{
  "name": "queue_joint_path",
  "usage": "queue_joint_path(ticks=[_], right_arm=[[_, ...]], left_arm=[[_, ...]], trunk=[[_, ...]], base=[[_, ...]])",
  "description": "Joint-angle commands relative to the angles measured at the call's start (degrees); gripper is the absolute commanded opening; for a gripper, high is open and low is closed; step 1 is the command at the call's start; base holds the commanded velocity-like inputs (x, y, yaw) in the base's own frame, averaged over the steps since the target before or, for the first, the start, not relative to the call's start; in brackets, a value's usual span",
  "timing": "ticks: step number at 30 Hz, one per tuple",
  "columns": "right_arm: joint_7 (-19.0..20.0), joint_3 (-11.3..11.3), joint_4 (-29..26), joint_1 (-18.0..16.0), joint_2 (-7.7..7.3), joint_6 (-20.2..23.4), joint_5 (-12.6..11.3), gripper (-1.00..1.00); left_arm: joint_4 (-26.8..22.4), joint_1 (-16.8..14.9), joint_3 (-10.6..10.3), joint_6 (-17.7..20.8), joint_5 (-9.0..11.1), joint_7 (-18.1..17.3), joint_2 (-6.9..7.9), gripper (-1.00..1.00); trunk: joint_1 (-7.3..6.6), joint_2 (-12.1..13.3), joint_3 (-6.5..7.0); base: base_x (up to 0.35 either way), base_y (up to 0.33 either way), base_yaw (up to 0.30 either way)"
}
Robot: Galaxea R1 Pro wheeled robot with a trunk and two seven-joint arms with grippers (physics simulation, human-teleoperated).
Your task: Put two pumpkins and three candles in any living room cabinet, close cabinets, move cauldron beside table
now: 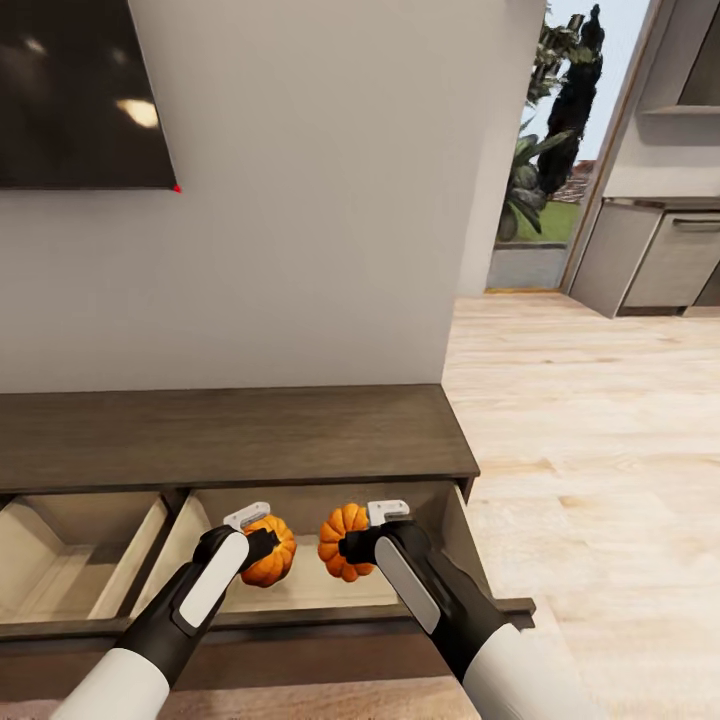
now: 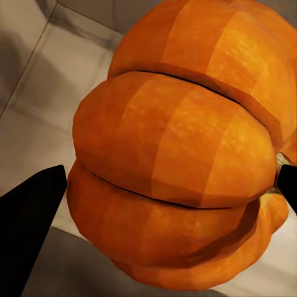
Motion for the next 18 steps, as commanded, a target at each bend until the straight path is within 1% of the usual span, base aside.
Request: queue_joint_path(ticks=[1,18], right_arm=[[-0.56,0.12,-0.05,-0.06,-0.01,0.01,-0.61,-1.00],[-0.56,0.12,-0.02,-0.06,-0.01,0.03,-0.59,-1.00]], left_arm=[[-0.09,-0.03,-0.21,-0.03,0.42,0.48,0.07,-1.00],[-0.09,-0.07,-0.21,-0.03,0.50,0.47,0.07,-1.00]], trunk=[[0.01,-0.05,-0.28],[0.45,-0.27,-4.05]], base=[[0.000,0.000,0.000],[0.000,0.000,0.000]])
